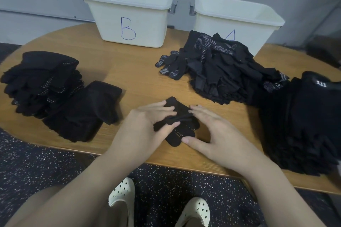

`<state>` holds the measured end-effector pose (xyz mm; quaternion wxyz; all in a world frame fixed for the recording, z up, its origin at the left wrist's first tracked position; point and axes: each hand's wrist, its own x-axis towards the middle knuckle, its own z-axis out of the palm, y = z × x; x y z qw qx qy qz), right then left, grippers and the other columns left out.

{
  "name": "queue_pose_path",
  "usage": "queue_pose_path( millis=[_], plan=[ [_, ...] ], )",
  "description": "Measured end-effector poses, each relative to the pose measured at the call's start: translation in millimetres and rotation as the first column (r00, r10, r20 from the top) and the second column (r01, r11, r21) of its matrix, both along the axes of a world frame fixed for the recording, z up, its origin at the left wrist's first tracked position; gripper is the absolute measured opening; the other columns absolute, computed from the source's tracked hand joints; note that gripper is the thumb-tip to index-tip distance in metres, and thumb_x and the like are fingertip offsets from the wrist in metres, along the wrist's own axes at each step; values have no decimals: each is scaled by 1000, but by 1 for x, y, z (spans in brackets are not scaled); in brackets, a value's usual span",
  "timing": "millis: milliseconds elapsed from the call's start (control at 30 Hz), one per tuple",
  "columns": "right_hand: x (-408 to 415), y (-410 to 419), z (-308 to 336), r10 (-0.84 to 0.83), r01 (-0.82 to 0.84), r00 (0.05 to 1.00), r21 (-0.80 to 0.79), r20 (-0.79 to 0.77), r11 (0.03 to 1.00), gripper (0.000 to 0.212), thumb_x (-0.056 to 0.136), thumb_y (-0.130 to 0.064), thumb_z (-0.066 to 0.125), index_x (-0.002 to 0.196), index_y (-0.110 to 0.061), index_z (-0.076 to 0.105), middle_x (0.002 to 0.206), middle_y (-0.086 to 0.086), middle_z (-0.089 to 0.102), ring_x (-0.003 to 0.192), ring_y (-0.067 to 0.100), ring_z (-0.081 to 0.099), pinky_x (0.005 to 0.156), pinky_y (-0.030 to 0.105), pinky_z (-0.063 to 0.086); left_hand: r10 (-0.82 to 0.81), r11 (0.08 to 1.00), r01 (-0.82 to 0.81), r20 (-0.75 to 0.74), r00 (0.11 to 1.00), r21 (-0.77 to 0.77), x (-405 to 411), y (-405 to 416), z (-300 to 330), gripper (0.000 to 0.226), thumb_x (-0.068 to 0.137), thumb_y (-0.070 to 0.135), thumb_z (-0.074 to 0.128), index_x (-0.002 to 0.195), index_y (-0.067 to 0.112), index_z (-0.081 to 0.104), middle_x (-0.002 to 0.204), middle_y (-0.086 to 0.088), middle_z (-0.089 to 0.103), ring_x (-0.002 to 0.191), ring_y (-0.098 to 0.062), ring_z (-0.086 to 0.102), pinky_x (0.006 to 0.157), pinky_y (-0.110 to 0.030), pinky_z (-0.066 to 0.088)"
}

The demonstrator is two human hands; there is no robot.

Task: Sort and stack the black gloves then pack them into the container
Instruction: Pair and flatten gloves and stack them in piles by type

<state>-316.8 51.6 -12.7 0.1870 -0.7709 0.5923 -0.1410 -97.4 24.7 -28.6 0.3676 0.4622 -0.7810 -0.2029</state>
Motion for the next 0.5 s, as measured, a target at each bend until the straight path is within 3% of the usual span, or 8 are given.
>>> queue_pose_path(
  millis=[133,233,400,500],
  plan=[
    [-3,1,-1,6,-6,1000,8,5,1000,83,89,-65,61,159,-30,33,166,-22,22,152,-8,10,128,25,12,-32,999,36,115,993,-29,-1,1,-5,37,94,43,70,124,21,75,135,7,67,139,-2,48,118,-29,38],
    [-5,1,0,2,-3,1000,24,8,1000,84,89,-64,63,159,-29,33,165,-23,22,152,-8,11,128,26,14,-61,997,68,195,979,-27,-3,2,-4,49,98,50,52,136,22,67,145,4,59,144,-5,41,121,-13,19],
    [-3,1,1,6,-6,1000,23,6,1000,84,90,-62,63,160,-28,31,167,-18,22,153,-5,12,128,24,11,-85,996,85,430,899,19,-9,1,-5,71,99,61,18,161,27,29,167,8,26,155,-3,13,125,-21,3],
    [-3,3,3,-5,4,1000,41,16,999,86,91,-60,64,162,-30,26,167,-19,20,154,-4,10,128,24,9,-85,996,84,533,842,26,-10,2,-7,74,101,63,11,164,26,7,171,10,3,156,-1,-8,125,-24,-8]
  ],
)
